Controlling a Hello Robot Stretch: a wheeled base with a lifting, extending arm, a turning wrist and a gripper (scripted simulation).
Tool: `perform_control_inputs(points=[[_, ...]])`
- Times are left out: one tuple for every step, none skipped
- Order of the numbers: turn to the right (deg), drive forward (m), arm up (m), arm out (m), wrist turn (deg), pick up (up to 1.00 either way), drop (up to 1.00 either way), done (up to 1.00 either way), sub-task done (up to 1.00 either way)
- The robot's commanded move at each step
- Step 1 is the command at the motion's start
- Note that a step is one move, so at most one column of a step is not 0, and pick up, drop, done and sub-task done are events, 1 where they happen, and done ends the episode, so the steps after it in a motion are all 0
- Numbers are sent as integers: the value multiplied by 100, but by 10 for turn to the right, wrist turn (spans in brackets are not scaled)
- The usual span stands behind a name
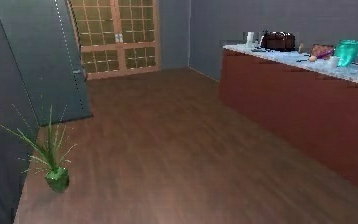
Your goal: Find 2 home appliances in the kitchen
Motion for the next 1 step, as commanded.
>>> perform_control_inputs(points=[[-30,0,0,0,0,0,0,0,0]])
